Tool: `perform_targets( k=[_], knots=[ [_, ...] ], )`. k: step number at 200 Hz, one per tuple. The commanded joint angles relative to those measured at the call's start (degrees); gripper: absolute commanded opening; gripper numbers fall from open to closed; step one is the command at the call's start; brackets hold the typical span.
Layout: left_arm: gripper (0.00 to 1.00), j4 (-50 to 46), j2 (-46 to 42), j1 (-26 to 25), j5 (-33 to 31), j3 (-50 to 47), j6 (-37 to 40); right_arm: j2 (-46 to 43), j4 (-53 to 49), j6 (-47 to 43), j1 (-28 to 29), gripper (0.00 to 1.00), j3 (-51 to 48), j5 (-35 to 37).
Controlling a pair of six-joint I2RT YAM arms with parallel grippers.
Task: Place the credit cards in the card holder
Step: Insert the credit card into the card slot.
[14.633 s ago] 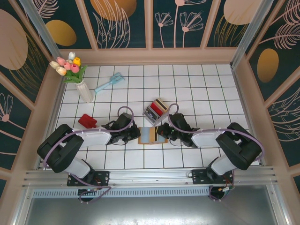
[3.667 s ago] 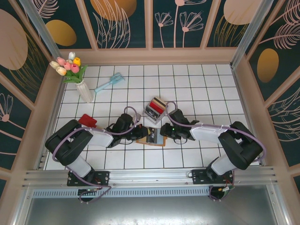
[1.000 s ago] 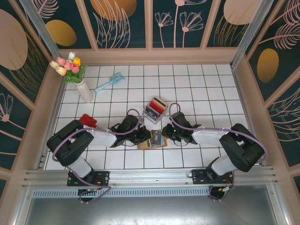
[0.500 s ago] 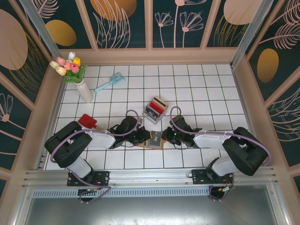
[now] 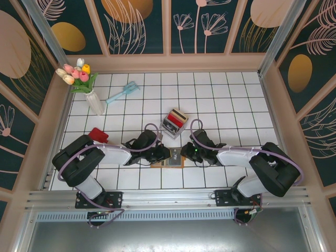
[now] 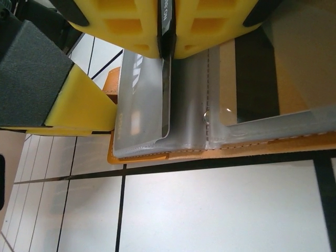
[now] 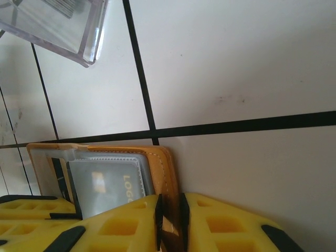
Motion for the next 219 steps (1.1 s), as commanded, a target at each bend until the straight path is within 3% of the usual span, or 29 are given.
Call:
perform_targets(
  k=[1,29,68,107,149,205,219],
  knots=[
    [0.19,-6.51,-1.85,-0.87,-2.68,3.02,4.37,-1.11,-6.58,-1.07,1.07,0.24,1.74,0.83],
    [0.34,-12.01,-6.27,-0.87,-8.19,4.17,6.4,-3.38,-11.32,-3.85,-0.11,0.31,4.02,4.98],
    [0.44,-14.18,-11.23,-0.9,-11.29,4.96,8.5,-7.75,-14.89,-6.77,-1.23,0.35,6.34,7.71],
    [0.57,-23.74,-15.59,0.48,-22.62,5.45,9.72,-10.23,-7.59,-5.71,-0.07,0.37,4.33,-1.25],
    [0.66,-23.83,-17.54,5.6,-21.49,1.85,9.85,-5.16,-5.51,-4.7,3.38,0.38,5.81,-4.45],
    [0.66,-21.57,-16.7,6.48,-20.67,0.4,10.2,-2.24,-10.18,-4.91,5.53,0.38,9.2,2.37],
    [0.66,-20.81,-16.19,7.62,-20.12,0.96,10.4,-2.95,-14.02,-6.91,5.31,0.38,12.05,6.85]
  ],
)
